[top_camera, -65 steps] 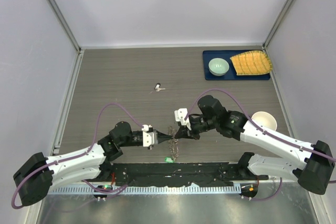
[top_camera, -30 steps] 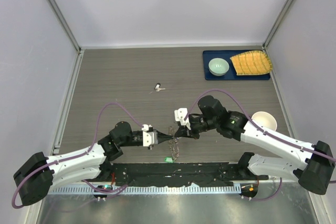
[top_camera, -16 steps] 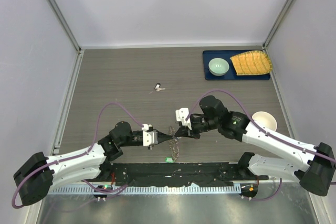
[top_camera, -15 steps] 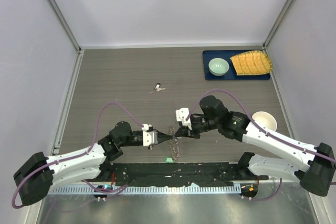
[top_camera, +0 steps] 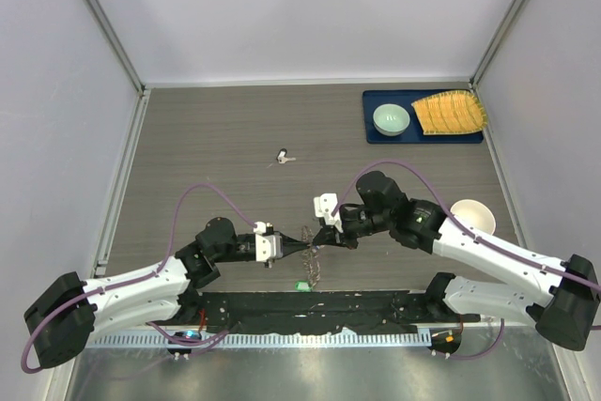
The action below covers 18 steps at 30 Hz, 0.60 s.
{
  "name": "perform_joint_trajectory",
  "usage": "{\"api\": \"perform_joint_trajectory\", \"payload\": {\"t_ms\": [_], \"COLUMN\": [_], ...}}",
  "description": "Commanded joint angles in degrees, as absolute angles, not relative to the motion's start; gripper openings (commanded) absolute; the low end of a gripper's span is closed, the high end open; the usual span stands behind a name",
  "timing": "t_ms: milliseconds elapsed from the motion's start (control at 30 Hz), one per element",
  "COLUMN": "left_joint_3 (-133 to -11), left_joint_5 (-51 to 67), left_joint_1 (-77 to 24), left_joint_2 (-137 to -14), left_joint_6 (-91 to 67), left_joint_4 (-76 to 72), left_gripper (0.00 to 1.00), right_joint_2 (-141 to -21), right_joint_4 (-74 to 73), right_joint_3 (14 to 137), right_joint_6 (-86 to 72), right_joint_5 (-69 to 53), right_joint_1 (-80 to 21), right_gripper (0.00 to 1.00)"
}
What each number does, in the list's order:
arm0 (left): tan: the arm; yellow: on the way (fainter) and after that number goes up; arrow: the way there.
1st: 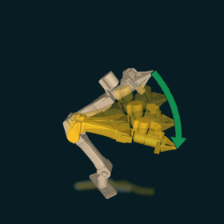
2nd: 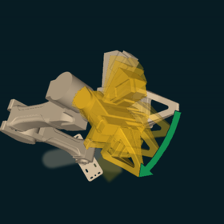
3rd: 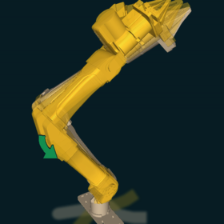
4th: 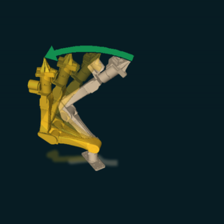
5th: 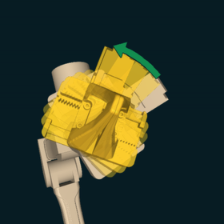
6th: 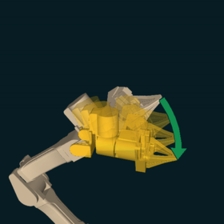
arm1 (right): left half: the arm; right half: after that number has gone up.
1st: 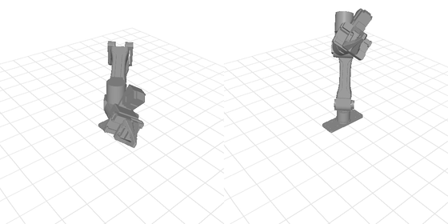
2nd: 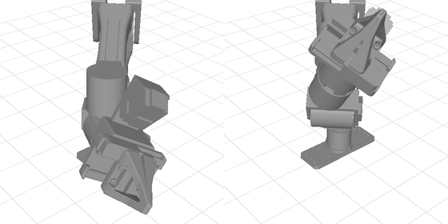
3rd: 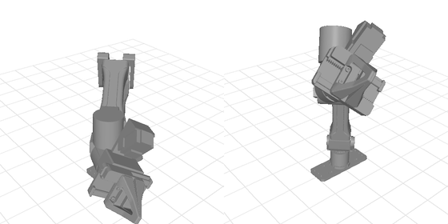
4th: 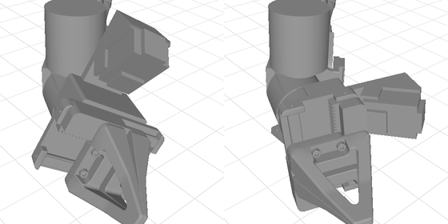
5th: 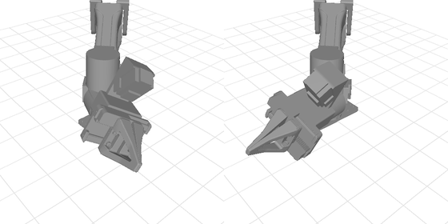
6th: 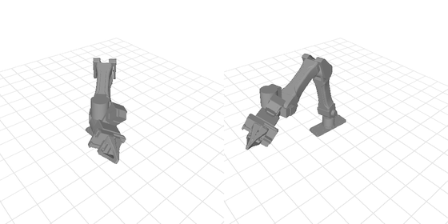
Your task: Put the keys on the keyring
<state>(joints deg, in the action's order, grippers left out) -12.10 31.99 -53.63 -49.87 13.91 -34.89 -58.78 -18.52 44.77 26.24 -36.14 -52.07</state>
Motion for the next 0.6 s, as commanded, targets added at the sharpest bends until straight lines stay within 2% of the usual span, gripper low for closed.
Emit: {"api": "perform_joint_trajectory", "payload": {"t_ms": [0, 567], "left_joint_3": [-14.0, -14.1], "left_joint_5": [31.5, 31.2], "left_joint_1": [-53.8, -53.8], "left_joint_2": [-49.4, -49.5], "left_joint_6": [13.8, 13.6], "left_joint_4": [-40.1, -40.3], "left_gripper": [0.0, 0.0], "right_joint_2": [-59.3, -60.0], "right_joint_4": [-17.7, -17.8], "right_joint_3": [45.5, 45.6], "right_joint_6": [26.5, 26.5], "right_joint_5": [-37.4, -38.0], "right_joint_1": [-52.4, -52.5], "right_gripper": [0.01, 0.01]}}
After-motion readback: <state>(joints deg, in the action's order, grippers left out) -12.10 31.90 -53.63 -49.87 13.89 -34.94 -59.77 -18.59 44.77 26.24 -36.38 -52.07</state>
